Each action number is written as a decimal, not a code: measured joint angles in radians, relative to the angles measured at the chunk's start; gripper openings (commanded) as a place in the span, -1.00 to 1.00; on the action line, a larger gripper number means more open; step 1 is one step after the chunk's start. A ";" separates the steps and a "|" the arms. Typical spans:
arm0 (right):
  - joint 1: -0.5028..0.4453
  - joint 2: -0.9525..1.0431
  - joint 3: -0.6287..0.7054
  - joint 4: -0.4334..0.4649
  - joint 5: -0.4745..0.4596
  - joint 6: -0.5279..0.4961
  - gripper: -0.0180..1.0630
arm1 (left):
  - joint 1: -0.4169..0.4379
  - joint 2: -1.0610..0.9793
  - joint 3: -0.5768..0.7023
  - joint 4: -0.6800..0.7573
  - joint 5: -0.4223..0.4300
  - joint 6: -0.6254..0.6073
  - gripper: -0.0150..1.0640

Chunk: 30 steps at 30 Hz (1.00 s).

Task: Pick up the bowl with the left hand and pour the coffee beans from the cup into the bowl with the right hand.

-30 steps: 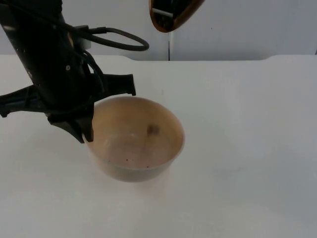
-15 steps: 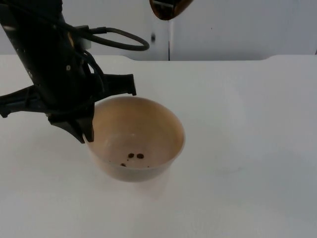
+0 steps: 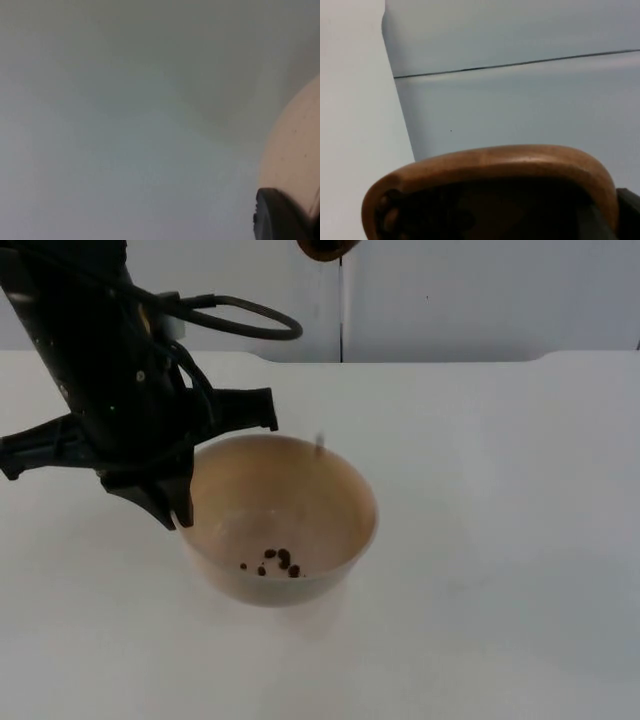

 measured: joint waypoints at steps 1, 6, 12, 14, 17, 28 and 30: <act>0.000 0.000 0.000 -0.002 0.000 -0.002 -0.97 | 0.000 0.000 0.000 -0.001 0.000 0.000 -0.88; 0.000 0.000 0.000 -0.008 0.000 -0.012 -0.97 | 0.000 0.000 0.000 -0.001 0.000 0.000 -0.88; 0.000 0.000 0.000 -0.016 0.000 -0.024 -0.97 | 0.000 0.000 0.000 -0.001 0.000 0.000 -0.88; 0.000 0.000 0.000 -0.016 0.000 -0.032 -0.97 | 0.000 0.000 0.000 -0.001 0.000 0.000 -0.88; 0.000 0.000 0.000 -0.016 0.000 -0.035 -0.97 | 0.000 0.000 0.000 -0.001 0.000 0.000 -0.88; 0.000 0.015 0.000 -0.031 0.003 -0.039 -0.97 | 0.000 0.000 0.000 -0.001 0.000 0.000 -0.88; 0.000 0.031 0.000 -0.041 0.004 -0.039 -0.97 | 0.000 0.000 0.000 -0.001 0.000 0.000 -0.88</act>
